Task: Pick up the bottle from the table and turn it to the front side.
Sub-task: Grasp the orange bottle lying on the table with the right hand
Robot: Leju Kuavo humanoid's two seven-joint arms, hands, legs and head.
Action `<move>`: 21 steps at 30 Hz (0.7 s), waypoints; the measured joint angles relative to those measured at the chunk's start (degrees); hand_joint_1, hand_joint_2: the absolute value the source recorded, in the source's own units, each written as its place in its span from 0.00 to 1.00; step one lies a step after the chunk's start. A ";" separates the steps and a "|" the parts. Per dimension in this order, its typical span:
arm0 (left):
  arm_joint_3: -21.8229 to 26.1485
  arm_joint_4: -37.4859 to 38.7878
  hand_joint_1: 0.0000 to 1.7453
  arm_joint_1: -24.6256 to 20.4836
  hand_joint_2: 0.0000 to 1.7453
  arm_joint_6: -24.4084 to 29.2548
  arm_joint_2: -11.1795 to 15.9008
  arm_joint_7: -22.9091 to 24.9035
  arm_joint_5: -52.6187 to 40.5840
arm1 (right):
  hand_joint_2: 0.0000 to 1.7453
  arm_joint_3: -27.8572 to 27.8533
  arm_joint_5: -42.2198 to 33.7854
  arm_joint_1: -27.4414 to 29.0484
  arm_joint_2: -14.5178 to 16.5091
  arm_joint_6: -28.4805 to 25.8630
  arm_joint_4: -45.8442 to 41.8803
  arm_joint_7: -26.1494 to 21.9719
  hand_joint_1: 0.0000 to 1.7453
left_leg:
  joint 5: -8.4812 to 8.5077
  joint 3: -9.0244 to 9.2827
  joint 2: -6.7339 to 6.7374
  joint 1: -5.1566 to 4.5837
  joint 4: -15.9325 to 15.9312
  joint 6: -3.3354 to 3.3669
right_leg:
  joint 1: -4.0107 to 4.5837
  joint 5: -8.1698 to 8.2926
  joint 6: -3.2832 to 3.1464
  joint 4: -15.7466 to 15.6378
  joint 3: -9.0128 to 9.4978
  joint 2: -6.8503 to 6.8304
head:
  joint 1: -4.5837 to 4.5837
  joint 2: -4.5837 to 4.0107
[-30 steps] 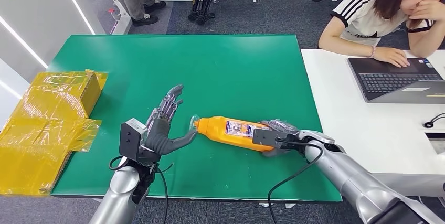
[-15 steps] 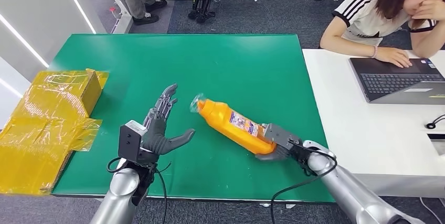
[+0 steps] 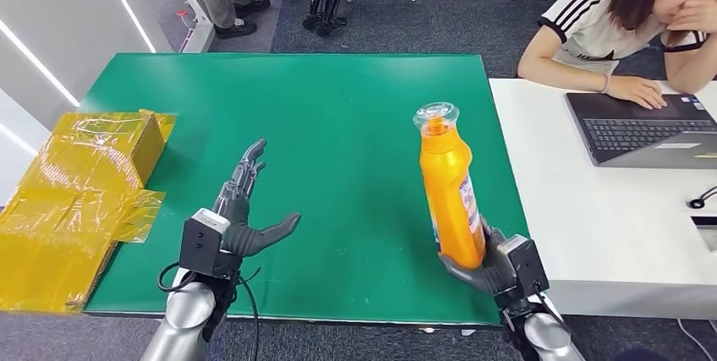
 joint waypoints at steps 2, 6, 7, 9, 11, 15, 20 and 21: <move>-0.05 -0.13 0.00 0.00 1.00 -0.33 0.04 0.28 -0.05 | 1.00 -0.80 0.56 2.15 0.72 -1.11 -3.36 0.19 1.00 | 0.00 0.02 0.05 0.00 0.00 0.00 | 0.00 0.00 0.00 0.00 -0.01 0.04 | -0.01 0.00; -0.24 -0.27 0.00 0.00 1.00 -2.47 0.17 0.85 0.95 | 1.00 -1.88 1.16 4.96 1.34 -1.88 -7.72 0.17 1.00 | 0.00 0.01 0.06 0.00 0.00 0.00 | 0.00 0.00 0.00 0.00 -0.01 0.03 | 0.00 0.01; -0.29 -0.27 0.00 -0.03 1.00 -3.05 0.20 0.96 1.22 | 1.00 -2.10 1.34 5.24 1.45 -1.96 -8.25 0.13 1.00 | 0.00 0.01 0.08 0.00 0.00 0.00 | 0.00 0.00 0.00 0.00 -0.01 0.06 | 0.00 0.01; -0.40 -0.27 0.00 -0.26 1.00 -4.35 0.23 1.27 1.92 | 1.00 -2.40 1.88 5.56 1.67 -1.98 -9.04 -0.07 1.00 | 0.00 0.02 0.12 -0.01 0.00 0.00 | 0.00 0.01 0.00 0.00 -0.02 0.11 | 0.00 0.00; -0.61 -0.25 0.00 -0.99 1.00 -6.71 0.24 2.35 3.40 | 1.00 -2.47 2.74 5.21 1.84 -1.82 -9.32 -0.36 1.00 | 0.01 0.00 0.13 -0.01 0.01 0.00 | -0.01 0.03 0.01 0.00 -0.02 0.12 | 0.00 0.00; -1.90 0.69 0.00 -5.77 1.00 -14.27 0.00 6.81 8.51 | 1.00 -1.10 5.49 -0.38 2.89 -1.58 -7.00 -0.97 1.00 | 0.15 -0.04 0.18 -0.01 0.02 0.05 | -0.01 0.18 0.04 0.01 -0.07 0.16 | -0.01 0.00; -4.19 5.31 0.00 -15.62 1.00 -24.99 -1.41 13.51 19.79 | 1.00 4.32 8.92 -11.93 6.26 -3.05 0.20 0.98 1.00 | 0.40 -0.07 0.24 0.00 0.03 0.05 | 0.00 0.44 0.01 0.04 -0.16 0.24 | -0.01 0.00; -4.62 6.35 0.00 -17.58 1.00 -26.47 -1.72 14.60 21.73 | 1.00 5.55 9.26 -13.97 7.02 -3.21 1.79 1.44 1.00 | 0.43 -0.07 0.24 0.00 0.03 0.06 | 0.00 0.47 0.00 0.05 -0.18 0.24 | -0.01 0.00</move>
